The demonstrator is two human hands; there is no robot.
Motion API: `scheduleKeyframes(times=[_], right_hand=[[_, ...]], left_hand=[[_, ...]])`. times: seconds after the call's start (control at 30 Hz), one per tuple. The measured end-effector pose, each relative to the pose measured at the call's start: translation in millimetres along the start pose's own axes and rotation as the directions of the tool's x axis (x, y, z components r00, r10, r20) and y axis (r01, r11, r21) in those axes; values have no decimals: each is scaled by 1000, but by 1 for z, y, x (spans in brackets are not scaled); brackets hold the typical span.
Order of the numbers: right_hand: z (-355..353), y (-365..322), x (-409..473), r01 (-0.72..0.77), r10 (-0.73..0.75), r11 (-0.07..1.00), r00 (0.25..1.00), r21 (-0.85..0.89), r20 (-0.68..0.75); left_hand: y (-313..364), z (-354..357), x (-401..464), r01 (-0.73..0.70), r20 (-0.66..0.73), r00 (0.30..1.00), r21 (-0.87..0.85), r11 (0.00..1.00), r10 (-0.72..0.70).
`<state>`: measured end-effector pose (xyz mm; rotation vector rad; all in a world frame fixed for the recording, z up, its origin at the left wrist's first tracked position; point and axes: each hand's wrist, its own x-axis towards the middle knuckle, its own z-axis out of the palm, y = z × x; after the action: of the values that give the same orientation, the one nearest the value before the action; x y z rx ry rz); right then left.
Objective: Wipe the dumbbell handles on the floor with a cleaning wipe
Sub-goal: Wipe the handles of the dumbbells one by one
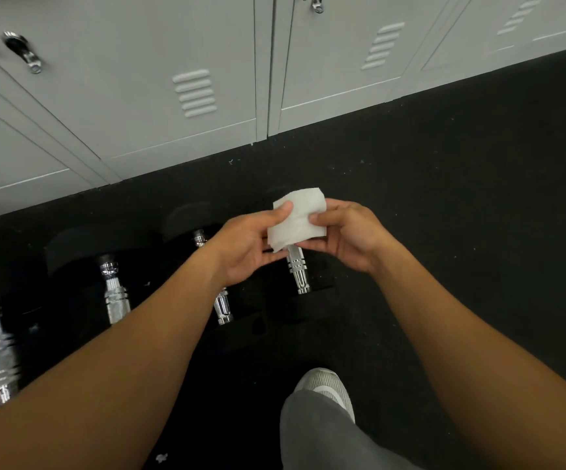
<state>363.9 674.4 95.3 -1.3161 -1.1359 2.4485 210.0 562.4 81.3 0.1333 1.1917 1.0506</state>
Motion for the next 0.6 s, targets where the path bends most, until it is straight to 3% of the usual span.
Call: scheduleKeyframes(times=[0.1,0.2,0.3,0.37,0.43,0.5,0.6], right_hand=[[5,6,3,13,-16,997,999,-81,-38],[3,11,4,34,-56,987,989,-160,-139],[-6,14,11,101,-277,866,911,-489,-304],[-8,9,16,161,-447,679,865,-716,-229],[-4,1,22,229,-474,531,878,-816,-62],[4,-7,26,256,-457,415,888,-873,43],[12,-10,29,246,-451,306,888,-920,88]], left_hand=[[-9,0,0,-57,-58,997,-84,995,52],[-16,-4,1,-95,-222,973,-166,981,57],[-28,-13,5,-42,-492,870,-2,999,35],[-37,-17,7,31,-614,787,139,990,62],[-40,-12,9,89,-675,733,210,974,79],[-41,-4,12,111,-681,727,237,965,84],[-38,10,20,103,-646,761,216,971,63]])
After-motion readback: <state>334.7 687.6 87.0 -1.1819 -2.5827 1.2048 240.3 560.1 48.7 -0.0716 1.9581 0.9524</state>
